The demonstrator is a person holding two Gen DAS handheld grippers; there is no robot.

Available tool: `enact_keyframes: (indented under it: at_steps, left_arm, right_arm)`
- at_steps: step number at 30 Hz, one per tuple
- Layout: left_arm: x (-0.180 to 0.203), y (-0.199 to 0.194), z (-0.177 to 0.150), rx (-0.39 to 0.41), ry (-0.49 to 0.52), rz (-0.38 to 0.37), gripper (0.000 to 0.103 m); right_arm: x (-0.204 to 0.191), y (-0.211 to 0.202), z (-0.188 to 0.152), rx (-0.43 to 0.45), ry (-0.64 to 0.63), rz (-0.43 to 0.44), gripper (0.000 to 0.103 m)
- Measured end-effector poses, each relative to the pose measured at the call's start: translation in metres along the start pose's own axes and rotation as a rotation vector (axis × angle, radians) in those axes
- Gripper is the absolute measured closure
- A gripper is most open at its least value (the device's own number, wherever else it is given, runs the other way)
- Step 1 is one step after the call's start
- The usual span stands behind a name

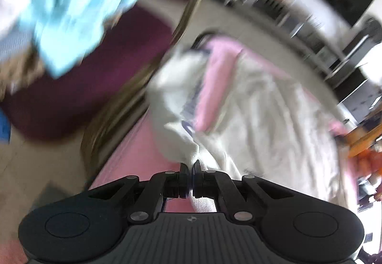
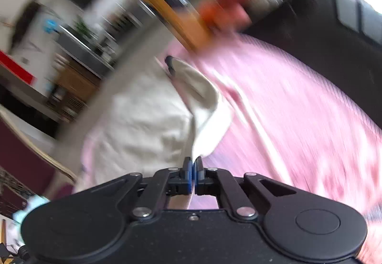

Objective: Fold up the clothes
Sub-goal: 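Raise and shake the sweatshirt with both tools, then lay it flat, then grasp the navy hem edge with the left tool while the right tool grasps beside it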

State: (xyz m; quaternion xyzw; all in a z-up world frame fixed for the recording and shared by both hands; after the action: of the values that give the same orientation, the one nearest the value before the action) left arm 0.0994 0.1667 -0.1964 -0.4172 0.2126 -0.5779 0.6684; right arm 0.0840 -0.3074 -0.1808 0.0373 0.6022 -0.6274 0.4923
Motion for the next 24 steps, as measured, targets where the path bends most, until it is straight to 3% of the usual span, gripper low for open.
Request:
enact_keyframes:
  at_steps: [3, 7, 9, 11, 12, 14, 18, 21, 24]
  left_arm:
    - [-0.001, 0.000, -0.001, -0.004, 0.033, 0.035, 0.102]
    - [0.008, -0.009, 0.003, 0.014, 0.085, 0.054, 0.100]
    - [0.009, -0.010, -0.007, -0.032, 0.125, 0.093, 0.094]
    - [0.005, -0.007, -0.022, -0.071, 0.137, 0.105, 0.083]
    - [0.002, -0.007, -0.031, -0.088, 0.139, 0.109, 0.078]
    - [0.004, -0.014, -0.045, -0.100, 0.149, 0.086, 0.075]
    - [0.021, -0.033, -0.078, -0.097, 0.213, 0.016, 0.072]
    - [0.051, -0.043, -0.108, -0.092, 0.317, -0.073, 0.073]
    - [0.085, -0.051, -0.130, -0.062, 0.478, -0.096, 0.073]
  right_arm:
    - [0.032, 0.018, -0.021, -0.049, 0.015, -0.087, 0.101]
    - [0.028, 0.011, -0.025, -0.038, -0.025, -0.108, 0.101]
    - [0.023, 0.005, -0.027, -0.035, -0.051, -0.111, 0.101]
    - [0.025, 0.005, -0.029, -0.052, -0.073, -0.121, 0.095]
    - [0.028, 0.006, -0.030, -0.064, -0.077, -0.120, 0.083]
    - [0.039, 0.011, -0.032, -0.099, -0.063, -0.103, 0.066]
    - [0.043, 0.002, -0.049, -0.141, -0.085, -0.057, 0.056]
    - [0.035, -0.008, -0.068, -0.131, -0.186, -0.025, 0.056]
    - [0.026, -0.014, -0.094, -0.160, -0.259, 0.034, 0.058]
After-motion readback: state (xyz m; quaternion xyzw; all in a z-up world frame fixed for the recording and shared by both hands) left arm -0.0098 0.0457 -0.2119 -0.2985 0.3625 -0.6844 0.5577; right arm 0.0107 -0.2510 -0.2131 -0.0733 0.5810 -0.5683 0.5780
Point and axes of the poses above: each gripper's, at about its wrist camera, not at the fingertips, and y roughly the way its jaws point, x to its right, z to its top, the point moved 8 cm from there along y, roughly the way its jaws point, and after that the axes turned 13 degrees about y, right-handed, at the moved point
